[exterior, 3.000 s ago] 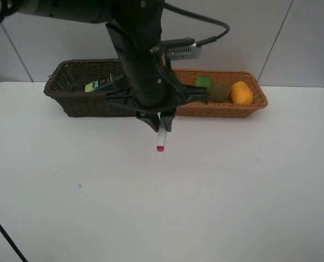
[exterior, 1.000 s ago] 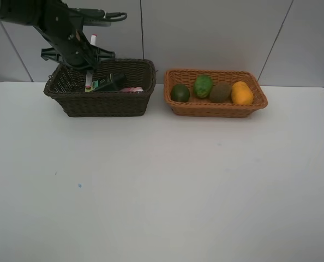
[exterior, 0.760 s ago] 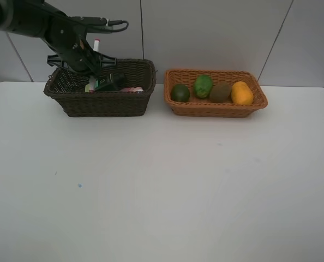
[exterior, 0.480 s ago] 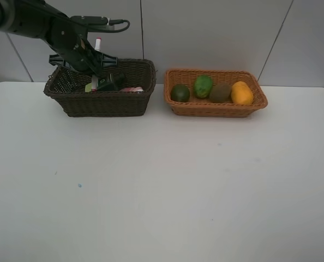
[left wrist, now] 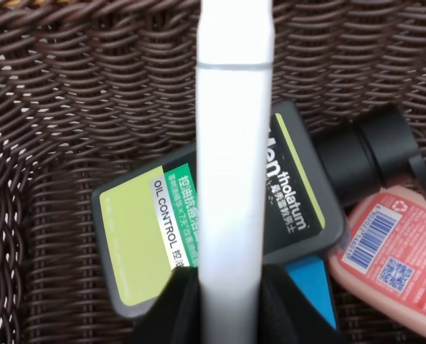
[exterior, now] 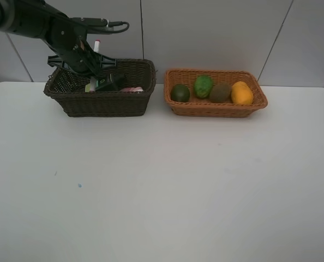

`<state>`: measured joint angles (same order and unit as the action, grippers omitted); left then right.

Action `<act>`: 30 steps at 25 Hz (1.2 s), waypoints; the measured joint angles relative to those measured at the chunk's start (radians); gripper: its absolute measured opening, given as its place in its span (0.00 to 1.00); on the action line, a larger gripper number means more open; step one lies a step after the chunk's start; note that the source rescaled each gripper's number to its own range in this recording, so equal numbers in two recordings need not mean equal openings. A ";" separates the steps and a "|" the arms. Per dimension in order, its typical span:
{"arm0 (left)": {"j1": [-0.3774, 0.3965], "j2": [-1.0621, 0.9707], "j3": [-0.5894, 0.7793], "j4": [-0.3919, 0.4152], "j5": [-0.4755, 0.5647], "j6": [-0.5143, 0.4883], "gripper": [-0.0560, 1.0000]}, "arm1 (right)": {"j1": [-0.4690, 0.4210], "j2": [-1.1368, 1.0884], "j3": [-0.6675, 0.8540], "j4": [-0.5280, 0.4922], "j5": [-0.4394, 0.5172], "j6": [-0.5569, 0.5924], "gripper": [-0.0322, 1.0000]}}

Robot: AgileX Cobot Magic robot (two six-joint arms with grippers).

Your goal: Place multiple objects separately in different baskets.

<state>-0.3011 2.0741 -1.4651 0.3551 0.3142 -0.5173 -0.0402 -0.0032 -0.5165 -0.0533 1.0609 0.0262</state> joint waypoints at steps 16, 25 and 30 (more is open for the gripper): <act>0.000 0.000 0.000 -0.008 0.043 0.000 1.00 | 0.000 0.000 0.000 0.000 0.000 0.000 0.98; 0.000 -0.007 0.000 -0.012 0.067 0.000 1.00 | 0.000 0.000 0.000 0.000 0.000 0.000 0.98; 0.000 -0.064 0.000 -0.015 0.128 0.000 1.00 | 0.000 0.000 0.000 0.000 0.000 0.000 0.98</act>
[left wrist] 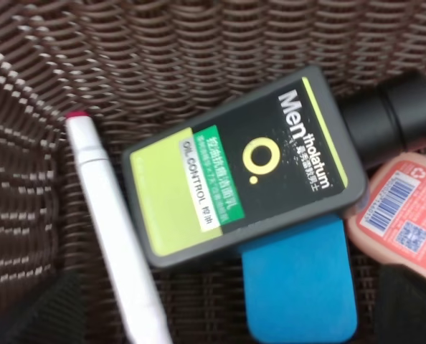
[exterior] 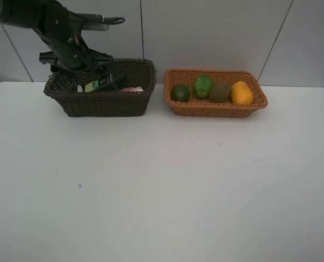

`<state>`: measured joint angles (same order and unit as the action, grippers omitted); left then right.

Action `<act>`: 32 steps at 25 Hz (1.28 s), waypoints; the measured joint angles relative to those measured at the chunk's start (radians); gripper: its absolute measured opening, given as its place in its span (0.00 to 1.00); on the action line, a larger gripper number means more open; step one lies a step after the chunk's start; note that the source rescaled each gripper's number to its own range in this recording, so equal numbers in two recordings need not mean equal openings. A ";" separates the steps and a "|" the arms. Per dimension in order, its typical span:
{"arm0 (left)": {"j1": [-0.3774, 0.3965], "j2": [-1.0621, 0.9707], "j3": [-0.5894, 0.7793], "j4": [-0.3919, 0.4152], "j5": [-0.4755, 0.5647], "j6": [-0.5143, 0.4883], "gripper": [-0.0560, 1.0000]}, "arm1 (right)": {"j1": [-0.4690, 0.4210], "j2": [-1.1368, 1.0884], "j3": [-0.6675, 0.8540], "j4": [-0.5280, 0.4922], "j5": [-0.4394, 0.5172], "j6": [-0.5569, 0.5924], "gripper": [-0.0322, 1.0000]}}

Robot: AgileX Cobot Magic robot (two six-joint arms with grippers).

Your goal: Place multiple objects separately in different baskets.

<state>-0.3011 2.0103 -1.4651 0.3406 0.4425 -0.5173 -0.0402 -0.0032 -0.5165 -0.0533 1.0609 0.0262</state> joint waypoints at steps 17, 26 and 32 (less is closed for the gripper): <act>-0.011 -0.589 0.334 0.006 0.135 0.000 1.00 | 0.000 0.000 0.000 0.000 0.000 0.000 0.98; -0.011 -1.070 0.614 0.022 0.258 0.003 1.00 | 0.000 0.000 0.000 0.000 0.000 0.000 0.98; -0.011 -1.394 0.708 0.028 0.446 0.035 1.00 | 0.000 0.000 0.000 0.000 0.000 0.000 0.98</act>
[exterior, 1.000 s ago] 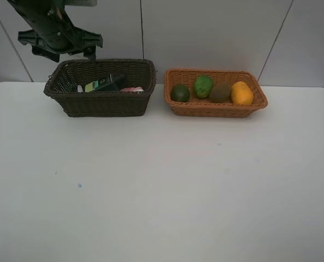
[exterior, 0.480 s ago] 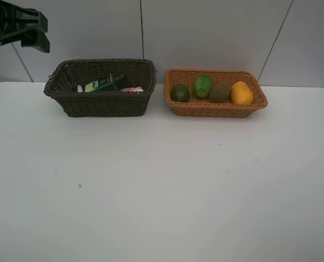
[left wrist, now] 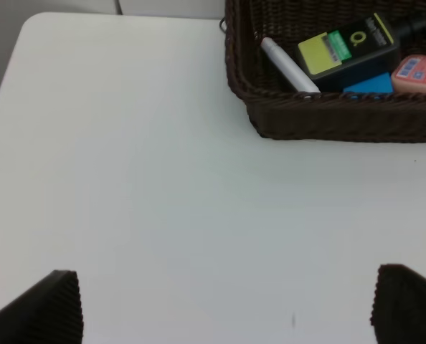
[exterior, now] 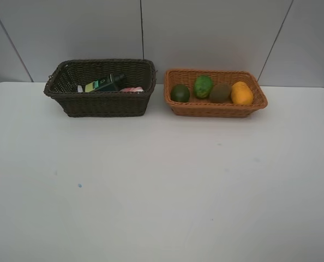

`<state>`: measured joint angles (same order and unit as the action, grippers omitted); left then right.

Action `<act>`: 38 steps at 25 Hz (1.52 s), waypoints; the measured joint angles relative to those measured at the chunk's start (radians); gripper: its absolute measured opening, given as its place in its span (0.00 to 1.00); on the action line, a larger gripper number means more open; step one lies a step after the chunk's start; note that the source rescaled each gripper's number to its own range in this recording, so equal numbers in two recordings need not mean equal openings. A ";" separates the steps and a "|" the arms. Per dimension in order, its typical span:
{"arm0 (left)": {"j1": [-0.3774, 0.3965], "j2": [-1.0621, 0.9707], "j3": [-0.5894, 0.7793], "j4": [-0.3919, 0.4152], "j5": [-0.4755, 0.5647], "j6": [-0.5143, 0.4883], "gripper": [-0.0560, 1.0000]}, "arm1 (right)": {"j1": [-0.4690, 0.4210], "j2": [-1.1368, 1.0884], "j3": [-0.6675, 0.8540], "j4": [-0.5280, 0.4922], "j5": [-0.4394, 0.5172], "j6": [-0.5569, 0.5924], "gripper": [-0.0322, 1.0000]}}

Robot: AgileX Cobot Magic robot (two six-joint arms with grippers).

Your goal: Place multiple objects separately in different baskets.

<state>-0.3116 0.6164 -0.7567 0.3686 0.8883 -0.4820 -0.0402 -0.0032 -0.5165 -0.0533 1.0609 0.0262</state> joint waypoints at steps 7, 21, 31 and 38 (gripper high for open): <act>0.000 -0.315 0.059 -0.005 0.216 0.033 1.00 | 0.000 0.000 0.000 0.000 0.000 0.000 0.98; 0.000 -0.621 0.204 -0.093 0.314 0.100 1.00 | 0.000 0.000 0.000 0.000 0.000 0.000 0.98; 0.000 -0.623 0.237 -0.183 0.227 0.221 1.00 | 0.000 0.000 0.000 0.000 0.000 0.000 0.98; 0.000 -0.624 0.247 -0.214 0.197 0.272 1.00 | 0.000 0.000 0.000 0.000 0.000 0.000 0.98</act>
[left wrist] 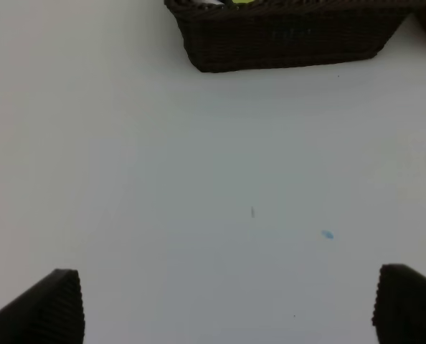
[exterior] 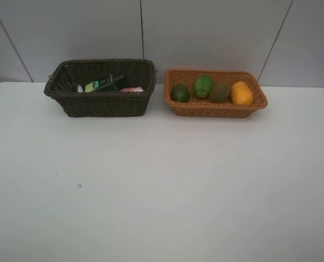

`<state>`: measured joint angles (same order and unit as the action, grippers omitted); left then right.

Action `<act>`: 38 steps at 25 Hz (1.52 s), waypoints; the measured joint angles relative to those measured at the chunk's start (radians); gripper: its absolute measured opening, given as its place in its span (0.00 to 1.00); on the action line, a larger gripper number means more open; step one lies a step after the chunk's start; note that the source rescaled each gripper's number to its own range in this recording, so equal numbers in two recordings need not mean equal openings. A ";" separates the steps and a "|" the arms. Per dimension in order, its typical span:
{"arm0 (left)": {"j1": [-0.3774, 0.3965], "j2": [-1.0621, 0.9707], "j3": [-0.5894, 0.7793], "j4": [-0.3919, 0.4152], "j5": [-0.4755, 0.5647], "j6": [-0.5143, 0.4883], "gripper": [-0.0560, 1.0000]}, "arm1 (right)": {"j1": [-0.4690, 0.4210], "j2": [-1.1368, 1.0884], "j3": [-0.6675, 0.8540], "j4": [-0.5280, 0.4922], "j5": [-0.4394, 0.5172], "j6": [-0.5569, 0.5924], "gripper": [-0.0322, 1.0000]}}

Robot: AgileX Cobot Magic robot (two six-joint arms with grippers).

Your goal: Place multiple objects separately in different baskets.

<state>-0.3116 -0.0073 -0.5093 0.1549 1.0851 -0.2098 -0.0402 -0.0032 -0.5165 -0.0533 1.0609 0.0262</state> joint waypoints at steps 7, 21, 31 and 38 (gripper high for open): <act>0.000 0.000 0.000 -0.002 -0.001 0.002 1.00 | 0.000 0.000 0.000 0.000 0.000 0.000 0.98; 0.223 0.000 0.000 -0.083 -0.015 0.110 1.00 | 0.000 0.000 0.000 0.000 0.000 0.000 0.98; 0.245 0.000 0.000 -0.126 -0.015 0.164 1.00 | 0.000 0.000 0.000 0.000 0.000 0.000 0.98; 0.245 0.000 0.000 -0.126 -0.015 0.166 1.00 | 0.000 0.000 0.000 0.000 0.000 0.000 0.98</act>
<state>-0.0671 -0.0073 -0.5093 0.0291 1.0705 -0.0439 -0.0402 -0.0032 -0.5165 -0.0533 1.0609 0.0262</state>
